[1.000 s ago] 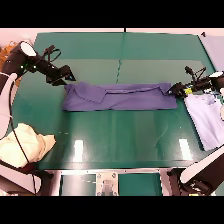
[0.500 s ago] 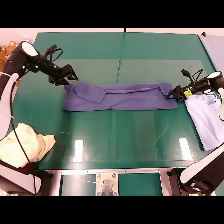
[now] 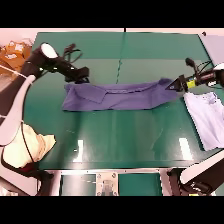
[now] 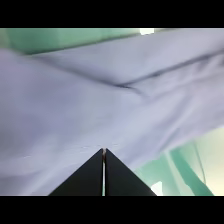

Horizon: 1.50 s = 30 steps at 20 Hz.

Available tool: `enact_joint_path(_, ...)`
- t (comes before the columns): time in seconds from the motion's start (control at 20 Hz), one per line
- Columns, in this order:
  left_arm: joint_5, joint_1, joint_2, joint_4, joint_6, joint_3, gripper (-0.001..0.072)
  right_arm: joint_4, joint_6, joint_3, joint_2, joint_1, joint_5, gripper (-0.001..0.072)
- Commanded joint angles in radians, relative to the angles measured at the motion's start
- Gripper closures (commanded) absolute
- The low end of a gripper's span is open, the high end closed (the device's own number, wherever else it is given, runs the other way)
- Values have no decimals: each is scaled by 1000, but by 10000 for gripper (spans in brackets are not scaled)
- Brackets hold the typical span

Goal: Fold the shirts.

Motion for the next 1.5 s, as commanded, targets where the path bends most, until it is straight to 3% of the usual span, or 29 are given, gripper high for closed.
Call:
enact_joint_path(0.0, 135, -136, -12, -5, 29, -14, 688, 126, 143, 6, 177, 51, 32, 695)
enact_joint_path(0.15, 273, -279, -87, -25, 71, -16, 687, 126, 248, 6, 325, 140, 27, 695)
enact_joint_path(0.35, 448, -402, -210, -141, 129, -12, 687, 103, 301, 6, 402, 206, 29, 695)
enact_joint_path(0.55, 499, -452, -317, -271, 135, 48, 687, 95, 304, 8, 414, 199, 31, 695)
enact_joint_path(0.7, 466, -467, -351, -315, 145, 111, 687, 55, 299, 8, 412, 178, 30, 695)
enact_joint_path(0.9, 253, -391, -320, -299, 145, 207, 687, 13, 274, 8, 412, 172, 27, 695)
enact_joint_path(1.05, -48, -265, -283, -222, 134, 319, 688, 17, 275, 8, 412, 188, 8, 695)
enact_joint_path(1.15, -216, -172, -249, -118, 75, 393, 688, 17, 278, 8, 412, 237, -16, 695)
enact_joint_path(1.3, -304, -22, -158, -53, 57, 400, 687, 16, 306, 8, 412, 372, -95, 695)
enact_joint_path(1.45, -371, 99, -98, -53, 59, 400, 687, 12, 335, 4, 389, 566, -269, 695)
